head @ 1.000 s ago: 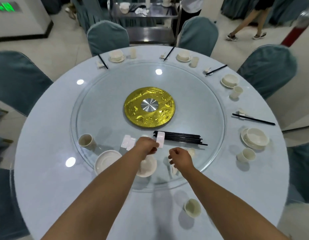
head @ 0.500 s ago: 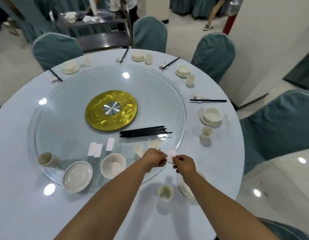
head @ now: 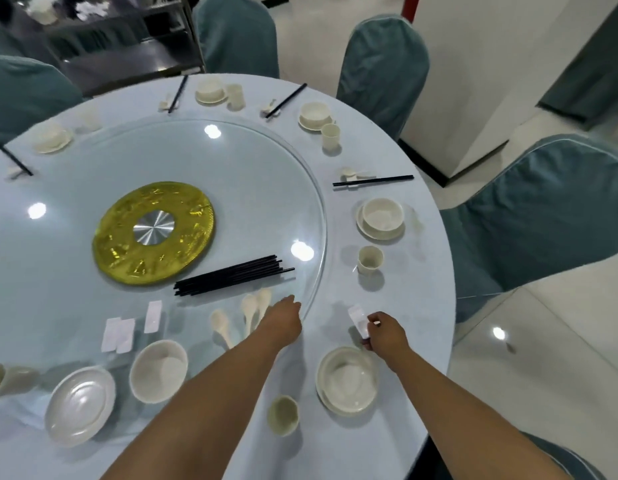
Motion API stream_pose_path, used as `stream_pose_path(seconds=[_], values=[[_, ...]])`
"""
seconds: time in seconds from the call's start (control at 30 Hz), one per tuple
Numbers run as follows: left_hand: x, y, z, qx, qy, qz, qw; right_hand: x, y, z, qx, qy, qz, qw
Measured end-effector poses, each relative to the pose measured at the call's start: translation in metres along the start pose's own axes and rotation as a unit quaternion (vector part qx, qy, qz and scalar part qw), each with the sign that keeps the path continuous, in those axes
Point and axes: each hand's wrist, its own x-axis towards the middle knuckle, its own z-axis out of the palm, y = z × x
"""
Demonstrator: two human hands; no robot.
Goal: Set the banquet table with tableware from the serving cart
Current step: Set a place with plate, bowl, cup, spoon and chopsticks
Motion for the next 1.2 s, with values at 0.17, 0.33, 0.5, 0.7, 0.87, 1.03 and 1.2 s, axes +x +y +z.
stream_pose_path(seconds=[0.17,0.33,0.5,0.7,0.87,1.03,1.2], values=[[0.015,-0.003,0.021,0.127,0.007,-0.005,0.992,0.029,0.002,-0.002,-0.123,-0.009,-0.048,0.991],[0.022,-0.008,0.023,0.158,-0.014,-0.003,0.987,0.05,-0.006,0.004,-0.13,-0.008,-0.065,0.989],[0.023,-0.013,0.024,0.197,-0.034,0.005,0.98,0.061,-0.011,0.009,-0.122,0.062,-0.086,0.987],[0.018,-0.025,0.03,0.219,-0.047,0.016,0.974,0.05,0.004,0.018,-0.28,-0.002,-0.136,0.95],[0.009,-0.036,0.041,0.216,-0.043,0.015,0.975,0.048,0.002,0.029,-0.411,0.006,-0.156,0.898],[0.0,-0.046,0.046,0.207,-0.048,0.01,0.977,0.043,-0.002,0.036,-0.428,0.027,-0.144,0.892],[-0.01,-0.049,0.044,0.192,-0.038,0.013,0.981,0.025,-0.006,0.036,-0.436,0.046,-0.169,0.883]])
